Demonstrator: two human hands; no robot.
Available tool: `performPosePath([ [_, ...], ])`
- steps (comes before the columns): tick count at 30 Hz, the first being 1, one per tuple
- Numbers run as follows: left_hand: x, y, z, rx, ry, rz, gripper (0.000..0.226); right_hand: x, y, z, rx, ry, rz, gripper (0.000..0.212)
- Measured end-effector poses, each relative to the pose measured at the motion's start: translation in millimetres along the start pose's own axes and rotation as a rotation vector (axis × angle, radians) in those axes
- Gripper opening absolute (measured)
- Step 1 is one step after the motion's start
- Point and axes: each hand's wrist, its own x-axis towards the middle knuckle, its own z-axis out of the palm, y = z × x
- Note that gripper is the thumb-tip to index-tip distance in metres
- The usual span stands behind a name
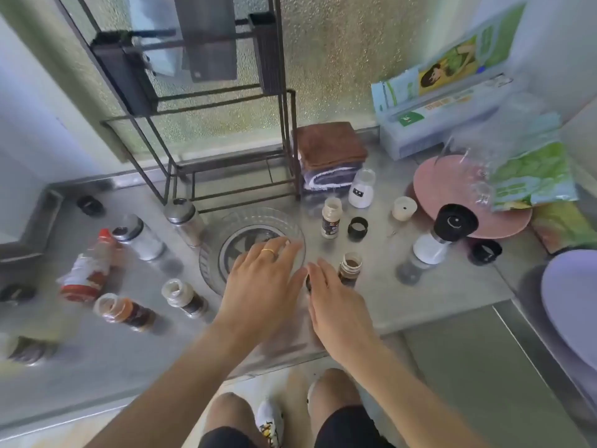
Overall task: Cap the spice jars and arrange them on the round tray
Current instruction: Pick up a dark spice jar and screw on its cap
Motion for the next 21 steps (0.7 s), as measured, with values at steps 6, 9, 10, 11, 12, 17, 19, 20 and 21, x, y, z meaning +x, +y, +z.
performPosePath([
  [6,-12,-9,36,0.006,0.151,0.041,0.041,10,-3,36,-0.124,0.057,-0.002,0.04],
  [9,-24,-9,45,0.023,0.227,0.05,0.038,6,-7,38,-0.139,0.118,-0.003,0.025],
  [10,-30,-8,48,0.028,0.238,0.041,0.038,3,-7,40,-0.122,0.123,-0.001,0.023],
  [11,-36,-6,51,0.021,0.252,0.032,0.036,-4,-6,40,-0.102,0.145,0.0,0.023],
  [12,-41,-2,53,0.008,0.267,0.027,0.034,-11,-5,38,-0.073,0.166,0.0,0.024],
  [17,-61,21,58,-0.097,0.278,0.025,0.033,-59,13,18,0.092,0.272,-0.022,0.015],
  [19,-57,31,60,-0.174,0.264,0.025,0.038,-67,28,3,0.161,0.301,0.027,0.02],
  [20,-55,36,62,-0.225,0.256,0.02,0.04,-68,36,-5,0.213,0.329,0.049,0.023],
  [21,-51,41,66,-0.275,0.255,0.016,0.042,-68,43,-13,0.263,0.358,0.07,0.026],
])
